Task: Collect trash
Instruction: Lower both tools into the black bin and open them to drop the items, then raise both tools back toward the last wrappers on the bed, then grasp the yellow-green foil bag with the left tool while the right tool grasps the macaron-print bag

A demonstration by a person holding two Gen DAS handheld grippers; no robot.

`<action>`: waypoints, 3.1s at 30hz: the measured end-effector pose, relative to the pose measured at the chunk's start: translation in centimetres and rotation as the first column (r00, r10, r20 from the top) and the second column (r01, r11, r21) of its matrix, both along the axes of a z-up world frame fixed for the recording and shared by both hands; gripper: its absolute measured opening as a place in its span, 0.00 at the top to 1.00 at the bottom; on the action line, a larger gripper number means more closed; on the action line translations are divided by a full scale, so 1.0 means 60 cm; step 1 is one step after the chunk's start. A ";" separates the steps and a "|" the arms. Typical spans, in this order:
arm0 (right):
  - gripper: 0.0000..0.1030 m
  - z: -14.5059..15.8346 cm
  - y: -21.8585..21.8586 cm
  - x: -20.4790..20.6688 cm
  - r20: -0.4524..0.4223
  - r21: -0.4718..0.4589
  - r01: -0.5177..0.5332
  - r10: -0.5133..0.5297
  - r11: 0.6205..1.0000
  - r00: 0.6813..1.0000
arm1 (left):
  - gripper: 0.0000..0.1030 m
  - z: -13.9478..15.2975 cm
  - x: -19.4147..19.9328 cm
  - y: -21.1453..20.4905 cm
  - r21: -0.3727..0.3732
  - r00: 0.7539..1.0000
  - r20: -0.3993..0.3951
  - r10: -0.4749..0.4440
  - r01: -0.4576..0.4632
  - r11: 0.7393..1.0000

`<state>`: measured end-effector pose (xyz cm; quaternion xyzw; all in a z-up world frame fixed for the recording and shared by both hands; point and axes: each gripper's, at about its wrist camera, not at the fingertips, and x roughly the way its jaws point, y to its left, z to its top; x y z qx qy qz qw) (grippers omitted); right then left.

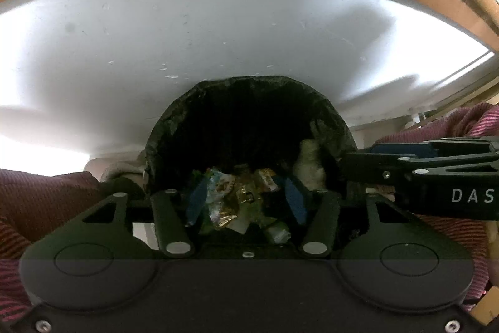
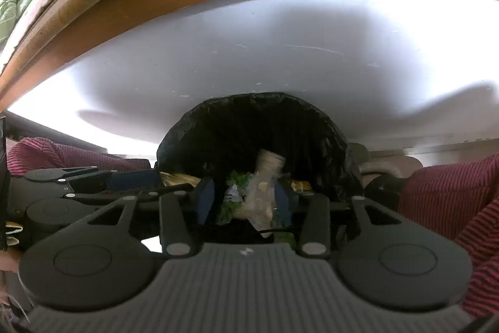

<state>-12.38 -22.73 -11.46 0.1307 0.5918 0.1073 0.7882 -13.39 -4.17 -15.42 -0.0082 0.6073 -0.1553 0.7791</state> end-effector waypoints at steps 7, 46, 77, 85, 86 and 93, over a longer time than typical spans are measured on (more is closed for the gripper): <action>0.36 0.001 -0.002 -0.002 0.001 0.002 0.005 -0.005 1.000 1.000 | 0.30 0.002 -0.002 0.003 0.006 1.000 0.007 0.001 -0.001 1.000; 0.21 0.251 -0.060 -0.002 0.531 0.034 -0.067 0.039 0.997 0.847 | 0.02 0.273 -0.047 0.038 -0.120 0.774 0.634 0.005 0.092 0.989; 0.21 0.276 0.124 0.310 0.659 -0.156 -0.180 0.238 0.971 0.713 | 0.01 0.399 0.429 0.103 -0.105 0.622 0.765 0.168 -0.137 0.985; 0.23 0.247 0.176 0.388 0.643 -0.138 -0.220 0.257 0.966 0.722 | 0.18 0.369 0.538 0.095 -0.118 0.730 0.669 0.139 -0.080 0.990; 0.23 0.243 0.180 0.397 0.638 -0.131 -0.222 0.254 0.966 0.727 | 0.21 0.364 0.546 0.094 -0.118 0.739 0.659 0.138 -0.080 0.990; 0.27 0.218 0.204 0.448 0.621 -0.116 -0.197 0.226 0.973 0.751 | 0.54 0.338 0.592 0.089 -0.098 0.778 0.610 0.150 -0.113 0.989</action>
